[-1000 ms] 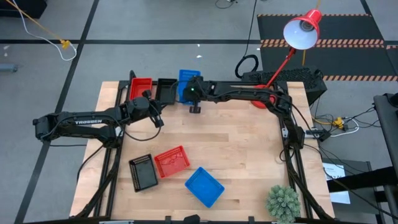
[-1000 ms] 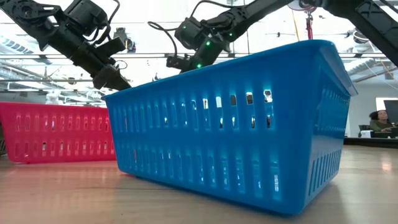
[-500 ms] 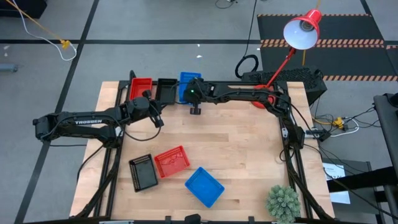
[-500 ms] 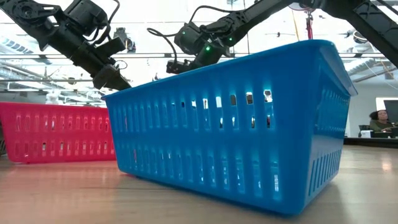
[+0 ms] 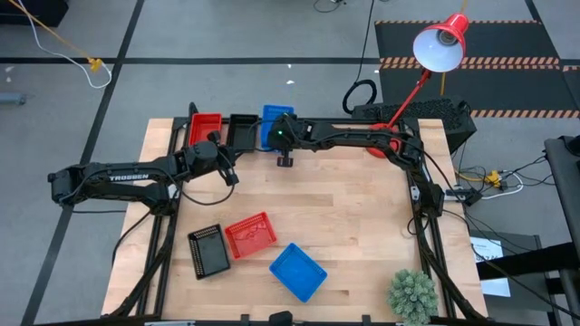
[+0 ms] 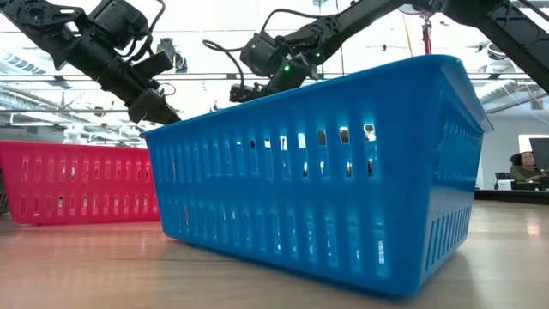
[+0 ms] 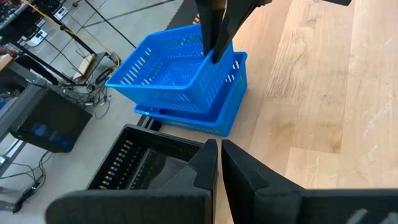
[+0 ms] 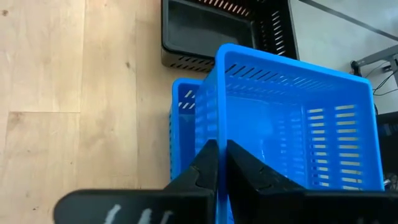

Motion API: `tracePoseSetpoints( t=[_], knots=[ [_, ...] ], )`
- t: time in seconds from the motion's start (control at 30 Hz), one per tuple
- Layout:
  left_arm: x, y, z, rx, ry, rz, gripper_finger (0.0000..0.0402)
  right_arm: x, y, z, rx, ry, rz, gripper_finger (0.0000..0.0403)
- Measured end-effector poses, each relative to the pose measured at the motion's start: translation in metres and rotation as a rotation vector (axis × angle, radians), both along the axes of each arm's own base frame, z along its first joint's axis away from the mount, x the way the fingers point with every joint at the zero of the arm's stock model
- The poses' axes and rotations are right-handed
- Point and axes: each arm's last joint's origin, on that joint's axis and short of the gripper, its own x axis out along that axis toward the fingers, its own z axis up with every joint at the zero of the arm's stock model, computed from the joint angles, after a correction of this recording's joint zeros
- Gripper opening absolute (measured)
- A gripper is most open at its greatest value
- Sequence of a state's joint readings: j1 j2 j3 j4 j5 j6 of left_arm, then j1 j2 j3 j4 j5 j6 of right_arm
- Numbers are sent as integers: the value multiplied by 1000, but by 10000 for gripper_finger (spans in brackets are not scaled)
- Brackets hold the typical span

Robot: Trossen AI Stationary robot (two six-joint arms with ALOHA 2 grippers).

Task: Stack baskets by color
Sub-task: Stack the middle blue bin on top of the top blue bin, then stack the bottom red bin on top of the stacked red bins

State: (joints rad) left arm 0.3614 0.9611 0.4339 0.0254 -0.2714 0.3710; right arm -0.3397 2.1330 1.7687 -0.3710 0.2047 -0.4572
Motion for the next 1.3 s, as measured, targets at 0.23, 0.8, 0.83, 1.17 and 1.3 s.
tracePoseSetpoints(
  t=[0.23,0.8,0.83,1.17,1.3],
  knots=[
    [0,0,0,0,0,0,26,0,0,0,17,-6,16,43],
    [0,0,0,0,0,0,26,1,-1,1,25,-31,-6,118],
    [0,0,0,0,-1,0,26,1,1,2,25,-32,-3,118],
    [0,0,0,0,-1,0,26,-14,39,45,57,-8,42,119],
    [0,0,0,-1,0,0,26,-33,63,67,125,40,21,119]
  ],
)
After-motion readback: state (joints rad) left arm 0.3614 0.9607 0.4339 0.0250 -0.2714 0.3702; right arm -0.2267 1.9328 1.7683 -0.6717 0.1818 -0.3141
